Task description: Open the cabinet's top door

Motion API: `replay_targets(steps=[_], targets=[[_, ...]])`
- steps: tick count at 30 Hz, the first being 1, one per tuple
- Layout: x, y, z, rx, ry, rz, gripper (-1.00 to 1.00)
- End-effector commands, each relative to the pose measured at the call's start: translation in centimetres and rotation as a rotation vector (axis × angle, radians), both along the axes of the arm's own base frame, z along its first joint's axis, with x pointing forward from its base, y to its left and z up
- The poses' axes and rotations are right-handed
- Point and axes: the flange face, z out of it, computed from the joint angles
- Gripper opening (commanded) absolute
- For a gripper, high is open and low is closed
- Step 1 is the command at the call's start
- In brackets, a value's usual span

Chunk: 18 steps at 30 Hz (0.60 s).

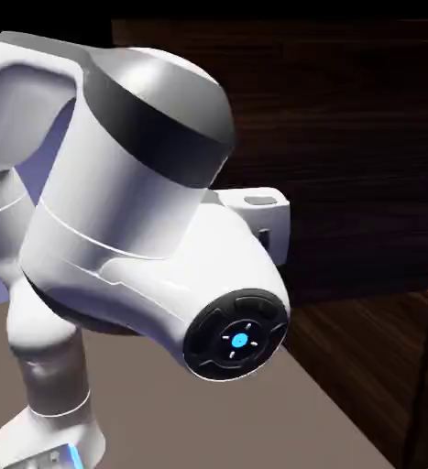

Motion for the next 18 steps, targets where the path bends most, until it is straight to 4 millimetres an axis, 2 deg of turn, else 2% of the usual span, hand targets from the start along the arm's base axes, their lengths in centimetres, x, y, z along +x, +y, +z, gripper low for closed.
replay_targets(steps=[1, 11, 18], targets=[[0.0, -0.3, -0.1, 0.001, 0.0, 0.004, -1.0], [0.4, -2.2, 0.1, -0.002, -0.001, 0.053, -1.0], [1.2, -5.0, 0.0, 0.0, -0.001, 0.122, -1.0]])
